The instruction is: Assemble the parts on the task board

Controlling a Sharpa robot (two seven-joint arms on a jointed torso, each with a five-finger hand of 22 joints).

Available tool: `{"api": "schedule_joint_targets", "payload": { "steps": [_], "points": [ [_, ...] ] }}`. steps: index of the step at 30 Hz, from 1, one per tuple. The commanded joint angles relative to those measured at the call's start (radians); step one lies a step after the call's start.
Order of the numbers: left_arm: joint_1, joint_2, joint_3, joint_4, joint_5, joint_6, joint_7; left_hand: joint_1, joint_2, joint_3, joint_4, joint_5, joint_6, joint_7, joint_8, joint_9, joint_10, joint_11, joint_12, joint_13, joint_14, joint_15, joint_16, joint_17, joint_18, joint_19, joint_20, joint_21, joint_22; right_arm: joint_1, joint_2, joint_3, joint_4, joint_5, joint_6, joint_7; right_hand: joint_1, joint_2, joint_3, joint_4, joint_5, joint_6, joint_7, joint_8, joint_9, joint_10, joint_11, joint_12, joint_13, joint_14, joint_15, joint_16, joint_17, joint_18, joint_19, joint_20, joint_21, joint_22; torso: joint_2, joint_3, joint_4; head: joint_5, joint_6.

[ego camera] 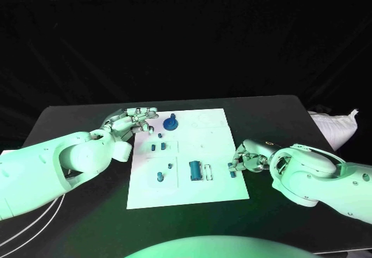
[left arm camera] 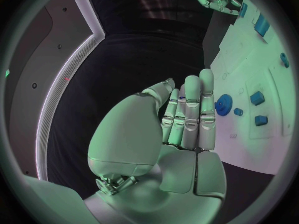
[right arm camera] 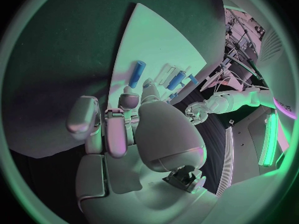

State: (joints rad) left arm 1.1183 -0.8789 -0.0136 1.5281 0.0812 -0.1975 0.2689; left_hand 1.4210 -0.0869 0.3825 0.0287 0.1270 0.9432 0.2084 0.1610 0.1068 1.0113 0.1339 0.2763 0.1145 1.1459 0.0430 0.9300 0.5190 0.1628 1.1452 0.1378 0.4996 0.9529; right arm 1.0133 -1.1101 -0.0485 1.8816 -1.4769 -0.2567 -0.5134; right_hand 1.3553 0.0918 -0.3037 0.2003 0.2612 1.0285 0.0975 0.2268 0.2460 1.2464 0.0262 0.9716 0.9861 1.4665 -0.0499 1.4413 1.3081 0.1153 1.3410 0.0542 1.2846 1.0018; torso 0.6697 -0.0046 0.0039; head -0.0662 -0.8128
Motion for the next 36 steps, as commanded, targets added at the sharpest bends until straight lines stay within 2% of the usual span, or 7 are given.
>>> {"api": "schedule_joint_targets", "payload": {
  "steps": [1, 12, 18, 22, 31, 33, 36],
  "points": [
    [0.0, 0.001, 0.001, 0.003, -0.004, 0.019, 0.003, -0.002, 0.008, -0.007, -0.001, 0.002, -0.007, 0.001, 0.002, 0.001, -0.009, -0.001, 0.003, 0.001, -0.005, 0.001, 0.005, -0.001, 0.019, -0.008, 0.002, -0.007, -0.001, -0.002, 0.004, 0.0, -0.001, -0.047, 0.056, -0.038, -0.014, -0.001, -0.002, 0.008, -0.006, 0.011, 0.001, -0.002, 0.002, 0.003, -0.007, -0.001, 0.003, 0.061, -0.001, -0.005, 0.043, -0.009, -0.004, 0.002, 0.0, 0.0, 0.0, 0.0, -0.0003, 0.0, -0.004],
    [-0.001, 0.0, 0.001, -0.001, -0.004, 0.02, 0.003, -0.002, 0.008, -0.007, -0.001, 0.002, -0.007, 0.001, 0.002, 0.001, -0.009, -0.001, 0.003, 0.001, -0.005, 0.001, 0.005, -0.001, 0.019, -0.008, 0.002, -0.007, -0.001, -0.008, 0.022, 0.0, -0.007, -0.139, 0.089, -0.074, 0.008, -0.002, 0.0, 0.001, -0.017, 0.028, -0.006, 0.003, 0.008, 0.006, -0.014, 0.002, 0.006, 0.06, -0.007, -0.011, 0.036, -0.009, -0.005, 0.0, -0.001, -0.002, 0.0, -0.0002, 0.0008, 0.002, -0.005],
    [-0.001, 0.0, 0.001, -0.002, -0.004, 0.02, 0.003, -0.002, 0.008, -0.007, -0.001, 0.002, -0.007, 0.001, 0.002, 0.001, -0.009, -0.001, 0.003, 0.001, -0.005, 0.001, 0.005, -0.001, 0.019, -0.008, 0.002, -0.007, -0.001, -0.017, 0.041, 0.0, -0.018, -0.166, 0.111, -0.077, 0.071, 0.012, 0.024, -0.033, -0.022, 0.032, -0.01, 0.001, 0.012, 0.004, -0.018, -0.002, 0.006, 0.059, -0.011, -0.015, 0.033, -0.008, -0.005, -0.005, -0.003, -0.004, 0.0, -0.0004, 0.0, 0.005, -0.006],
    [-0.001, -0.001, 0.0, -0.001, -0.004, 0.02, 0.003, -0.002, 0.008, -0.007, -0.001, 0.002, -0.007, 0.001, 0.002, 0.001, -0.009, -0.001, 0.003, 0.001, -0.005, 0.001, 0.005, -0.001, 0.019, -0.008, 0.002, -0.007, -0.001, -0.02, 0.049, -0.001, -0.023, -0.204, 0.146, -0.08, 0.119, 0.032, 0.06, -0.06, -0.132, 0.037, -0.012, -0.002, 0.014, 0.006, -0.02, -0.004, 0.009, 0.059, -0.014, -0.017, 0.032, -0.009, -0.005, -0.008, -0.005, -0.004, 0.0, -0.0011, -0.0005, 0.005, -0.006],
    [-0.001, -0.002, 0.0, 0.0, -0.004, 0.019, 0.002, -0.002, 0.008, -0.007, -0.001, 0.002, -0.007, 0.001, 0.002, 0.001, -0.009, -0.001, 0.003, 0.001, -0.005, 0.001, 0.005, -0.001, 0.019, -0.008, 0.002, -0.007, -0.001, -0.022, 0.062, -0.002, -0.027, -0.243, 0.247, -0.085, 0.141, 0.034, 0.085, -0.076, -0.151, 0.039, -0.013, -0.006, 0.016, 0.004, -0.022, -0.01, 0.006, 0.058, -0.014, -0.021, 0.028, -0.009, -0.006, -0.008, -0.007, -0.006, 0.0, -0.001, -0.0001, 0.004, -0.006],
    [-0.001, -0.003, 0.0, 0.0, -0.004, 0.019, 0.002, -0.002, 0.008, -0.007, -0.001, 0.002, -0.007, 0.001, 0.002, 0.001, -0.009, -0.001, 0.003, 0.001, -0.005, 0.001, 0.005, -0.001, 0.019, -0.008, 0.002, -0.007, -0.001, -0.022, 0.064, -0.002, -0.029, -0.247, 0.273, -0.088, 0.119, 0.031, 0.083, -0.065, -0.193, 0.033, -0.007, -0.012, 0.014, -0.008, -0.016, -0.031, -0.011, 0.053, -0.01, -0.034, 0.01, -0.007, -0.015, -0.006, -0.018, -0.025, 0.0, -0.0014, -0.0001, 0.004, -0.006],
    [-0.001, -0.003, 0.0, 0.001, -0.004, 0.018, 0.001, -0.002, 0.008, -0.007, -0.001, 0.002, -0.007, 0.001, 0.002, 0.001, -0.009, -0.001, 0.003, 0.001, -0.005, 0.001, 0.005, -0.001, 0.019, -0.008, 0.002, -0.007, -0.001, -0.022, 0.065, -0.003, -0.032, -0.251, 0.295, -0.09, 0.098, 0.026, 0.08, -0.054, -0.208, 0.031, -0.004, -0.015, 0.015, -0.01, -0.013, -0.037, -0.016, 0.052, -0.008, -0.039, 0.005, -0.006, -0.018, -0.004, -0.023, -0.031, 0.0, -0.0011, -0.0002, 0.006, -0.006]
  ]
}}
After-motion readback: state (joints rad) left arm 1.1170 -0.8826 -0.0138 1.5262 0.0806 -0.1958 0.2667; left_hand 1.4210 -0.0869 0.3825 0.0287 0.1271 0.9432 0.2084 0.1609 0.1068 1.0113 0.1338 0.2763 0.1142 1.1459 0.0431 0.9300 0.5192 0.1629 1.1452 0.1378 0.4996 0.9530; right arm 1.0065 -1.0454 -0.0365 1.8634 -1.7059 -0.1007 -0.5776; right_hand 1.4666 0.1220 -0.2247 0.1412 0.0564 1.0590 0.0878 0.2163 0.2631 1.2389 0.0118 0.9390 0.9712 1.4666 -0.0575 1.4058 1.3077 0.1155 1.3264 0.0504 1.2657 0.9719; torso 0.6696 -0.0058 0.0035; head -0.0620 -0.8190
